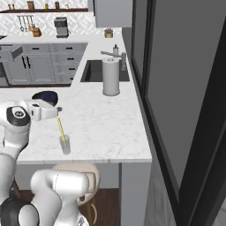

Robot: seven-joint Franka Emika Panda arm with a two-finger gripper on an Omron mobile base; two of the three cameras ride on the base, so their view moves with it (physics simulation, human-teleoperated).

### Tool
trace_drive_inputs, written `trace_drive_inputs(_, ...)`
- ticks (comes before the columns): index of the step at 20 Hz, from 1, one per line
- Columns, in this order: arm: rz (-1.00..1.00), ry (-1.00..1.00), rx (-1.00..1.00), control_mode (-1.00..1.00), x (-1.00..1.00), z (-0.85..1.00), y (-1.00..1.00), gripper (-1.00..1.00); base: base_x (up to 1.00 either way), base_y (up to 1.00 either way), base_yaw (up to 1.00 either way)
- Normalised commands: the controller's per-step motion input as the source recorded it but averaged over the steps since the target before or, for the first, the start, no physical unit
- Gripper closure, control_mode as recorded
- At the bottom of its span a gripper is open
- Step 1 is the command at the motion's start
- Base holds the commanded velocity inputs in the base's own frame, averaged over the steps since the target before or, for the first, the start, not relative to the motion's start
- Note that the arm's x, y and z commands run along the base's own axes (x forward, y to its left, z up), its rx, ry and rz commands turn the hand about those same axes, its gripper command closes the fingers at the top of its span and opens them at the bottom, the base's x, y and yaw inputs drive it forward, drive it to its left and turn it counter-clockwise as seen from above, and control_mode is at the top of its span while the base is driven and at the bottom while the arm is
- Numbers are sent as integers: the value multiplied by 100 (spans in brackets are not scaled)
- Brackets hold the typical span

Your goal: Take a straw from the drawer in front and place it inside the glass cup on the dining counter.

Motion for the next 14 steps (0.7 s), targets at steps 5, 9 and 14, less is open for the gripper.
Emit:
trace_drive_inputs(5,0,0,28,-100,-95,100,-67,-100,0,0,0)
trace_drive_inputs(9,0,0,27,-100,-100,100,-71,-100,0,0,0)
trace_drive_inputs(14,0,8,17,-100,-98,81,-58,-100,0,0,0)
